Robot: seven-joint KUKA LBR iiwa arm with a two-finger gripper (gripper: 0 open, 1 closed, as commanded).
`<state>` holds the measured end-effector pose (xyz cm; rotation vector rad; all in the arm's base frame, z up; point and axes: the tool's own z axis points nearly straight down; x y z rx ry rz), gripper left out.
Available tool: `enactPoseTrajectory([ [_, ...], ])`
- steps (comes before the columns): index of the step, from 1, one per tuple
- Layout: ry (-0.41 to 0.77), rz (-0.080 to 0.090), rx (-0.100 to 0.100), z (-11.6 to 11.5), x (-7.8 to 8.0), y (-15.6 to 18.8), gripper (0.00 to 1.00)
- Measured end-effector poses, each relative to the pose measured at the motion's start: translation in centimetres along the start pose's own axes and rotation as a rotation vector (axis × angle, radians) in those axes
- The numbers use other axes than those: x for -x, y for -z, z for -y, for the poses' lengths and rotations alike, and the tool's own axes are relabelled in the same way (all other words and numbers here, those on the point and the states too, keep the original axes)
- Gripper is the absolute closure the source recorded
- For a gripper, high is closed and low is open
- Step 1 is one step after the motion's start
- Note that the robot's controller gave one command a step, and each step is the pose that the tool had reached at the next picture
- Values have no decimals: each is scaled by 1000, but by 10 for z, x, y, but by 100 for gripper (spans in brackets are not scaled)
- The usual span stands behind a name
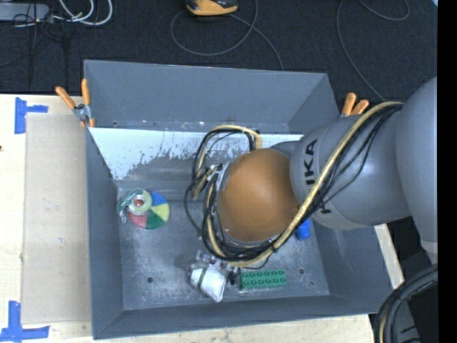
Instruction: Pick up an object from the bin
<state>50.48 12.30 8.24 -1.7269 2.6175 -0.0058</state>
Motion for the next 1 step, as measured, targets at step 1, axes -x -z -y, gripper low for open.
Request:
enactPoseTrajectory([
  [1,-13,4,-4,11,3,55,100],
])
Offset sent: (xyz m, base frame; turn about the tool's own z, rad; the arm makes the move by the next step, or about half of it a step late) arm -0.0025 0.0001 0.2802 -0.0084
